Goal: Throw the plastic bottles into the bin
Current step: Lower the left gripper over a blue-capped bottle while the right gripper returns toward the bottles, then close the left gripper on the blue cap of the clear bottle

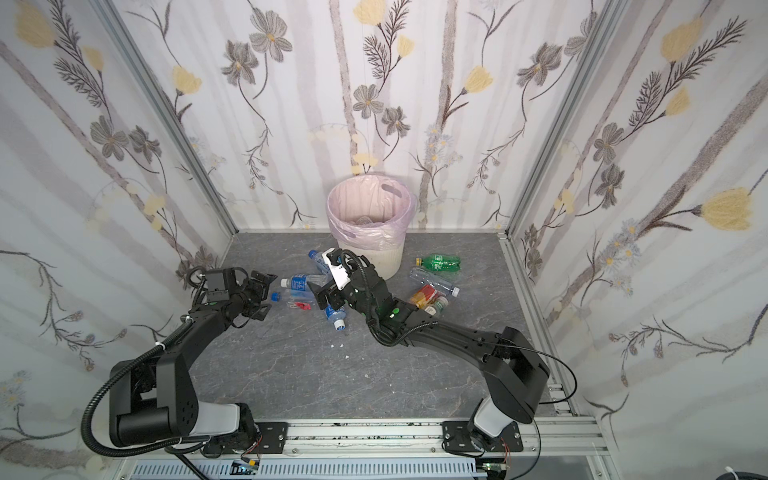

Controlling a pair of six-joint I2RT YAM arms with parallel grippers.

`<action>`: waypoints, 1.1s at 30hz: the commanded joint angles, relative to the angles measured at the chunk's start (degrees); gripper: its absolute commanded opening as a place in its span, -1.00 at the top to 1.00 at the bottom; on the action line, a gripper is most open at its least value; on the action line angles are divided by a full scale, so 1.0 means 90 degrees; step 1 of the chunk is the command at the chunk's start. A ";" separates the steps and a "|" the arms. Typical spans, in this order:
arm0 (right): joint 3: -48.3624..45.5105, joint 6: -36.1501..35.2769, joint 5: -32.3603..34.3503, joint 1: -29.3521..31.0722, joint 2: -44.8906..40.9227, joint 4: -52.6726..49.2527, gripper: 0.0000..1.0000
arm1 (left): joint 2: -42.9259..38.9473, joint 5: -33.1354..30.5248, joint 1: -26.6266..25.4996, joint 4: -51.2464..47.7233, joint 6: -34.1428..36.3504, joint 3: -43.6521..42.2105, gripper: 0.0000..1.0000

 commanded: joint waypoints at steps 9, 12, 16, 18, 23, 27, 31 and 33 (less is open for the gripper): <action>0.0181 0.0373 -0.0008 0.0229 0.0524 0.0249 -0.99 | 0.0962 0.0379 0.0236 0.0177 -0.0147 0.0030 -0.68; 0.0240 0.0375 -0.0026 0.0272 0.0588 0.0209 -0.99 | 0.1258 0.0506 0.0228 0.0207 -0.0092 0.0195 -0.64; 0.0232 0.0395 -0.0035 0.0336 0.0618 0.0218 -0.99 | 0.1527 0.0418 0.0233 0.0269 -0.0139 0.0262 -0.56; 0.0214 0.0413 -0.0035 0.0356 0.0630 0.0234 -0.99 | 0.1694 0.0417 0.0234 0.0321 -0.0184 0.0311 -0.51; 0.0192 0.0424 -0.0066 0.0395 0.0647 0.0220 -0.99 | 0.2057 0.0581 0.0235 0.0455 -0.0159 0.0519 -0.47; 0.0182 0.0424 -0.0083 0.0442 0.0643 0.0192 -0.99 | 0.2130 0.0560 0.0232 0.0573 -0.0080 0.0569 -0.46; 0.0192 0.0423 -0.0064 0.0464 0.0668 0.0218 -0.99 | 0.2311 0.0622 0.0229 0.0647 -0.0068 0.0594 -0.40; 0.0221 0.0433 -0.0071 0.0463 0.0692 0.0224 -0.99 | 0.2416 0.0671 0.0243 0.0721 -0.0108 0.0600 -0.32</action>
